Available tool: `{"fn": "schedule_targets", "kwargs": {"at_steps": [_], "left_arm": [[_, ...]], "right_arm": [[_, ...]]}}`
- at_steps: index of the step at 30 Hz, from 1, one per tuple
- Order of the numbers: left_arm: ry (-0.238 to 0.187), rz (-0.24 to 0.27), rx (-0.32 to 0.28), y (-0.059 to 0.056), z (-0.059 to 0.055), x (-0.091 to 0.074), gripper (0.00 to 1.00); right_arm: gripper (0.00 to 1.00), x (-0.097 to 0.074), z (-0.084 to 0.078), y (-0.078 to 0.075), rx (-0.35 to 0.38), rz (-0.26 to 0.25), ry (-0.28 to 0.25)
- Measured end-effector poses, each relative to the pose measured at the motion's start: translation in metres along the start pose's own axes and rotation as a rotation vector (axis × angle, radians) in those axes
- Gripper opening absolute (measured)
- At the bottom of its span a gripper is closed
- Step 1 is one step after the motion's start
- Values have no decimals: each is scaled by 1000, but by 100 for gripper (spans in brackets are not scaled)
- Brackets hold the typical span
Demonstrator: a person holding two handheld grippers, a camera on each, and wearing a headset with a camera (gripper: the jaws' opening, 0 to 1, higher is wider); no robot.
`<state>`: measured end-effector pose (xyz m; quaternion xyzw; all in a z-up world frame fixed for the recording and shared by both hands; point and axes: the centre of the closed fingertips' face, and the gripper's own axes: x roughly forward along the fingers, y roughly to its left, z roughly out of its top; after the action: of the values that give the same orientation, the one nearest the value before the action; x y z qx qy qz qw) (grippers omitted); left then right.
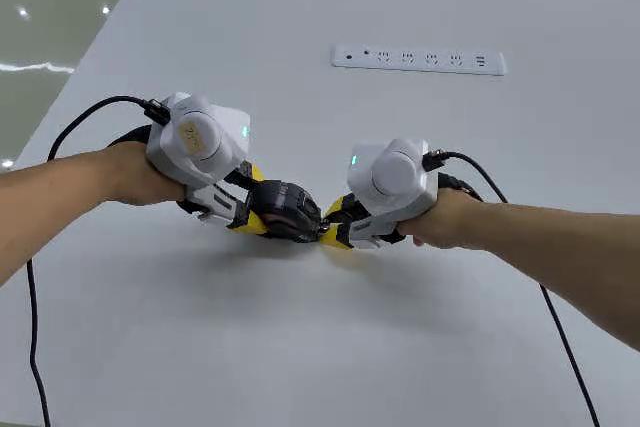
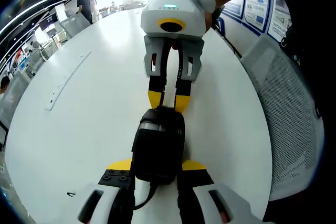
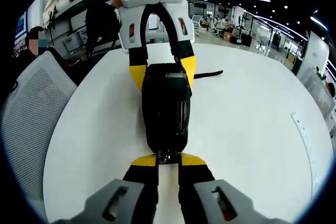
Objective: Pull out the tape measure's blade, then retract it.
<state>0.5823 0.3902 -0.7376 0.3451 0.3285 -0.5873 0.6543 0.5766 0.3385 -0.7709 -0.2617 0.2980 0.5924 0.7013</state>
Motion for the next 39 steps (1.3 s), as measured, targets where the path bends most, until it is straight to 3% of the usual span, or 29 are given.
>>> {"fn": "schedule_targets", "kwargs": {"at_steps": [17,39], "left_arm": [[-19,10,-42,1,-1,-1,27],[-23,15,-58,1,0,-1,27]], "right_arm": [[12,-5,0,-3,-48,9,21],[12,-27,-18,-5,-96,13,38]]}}
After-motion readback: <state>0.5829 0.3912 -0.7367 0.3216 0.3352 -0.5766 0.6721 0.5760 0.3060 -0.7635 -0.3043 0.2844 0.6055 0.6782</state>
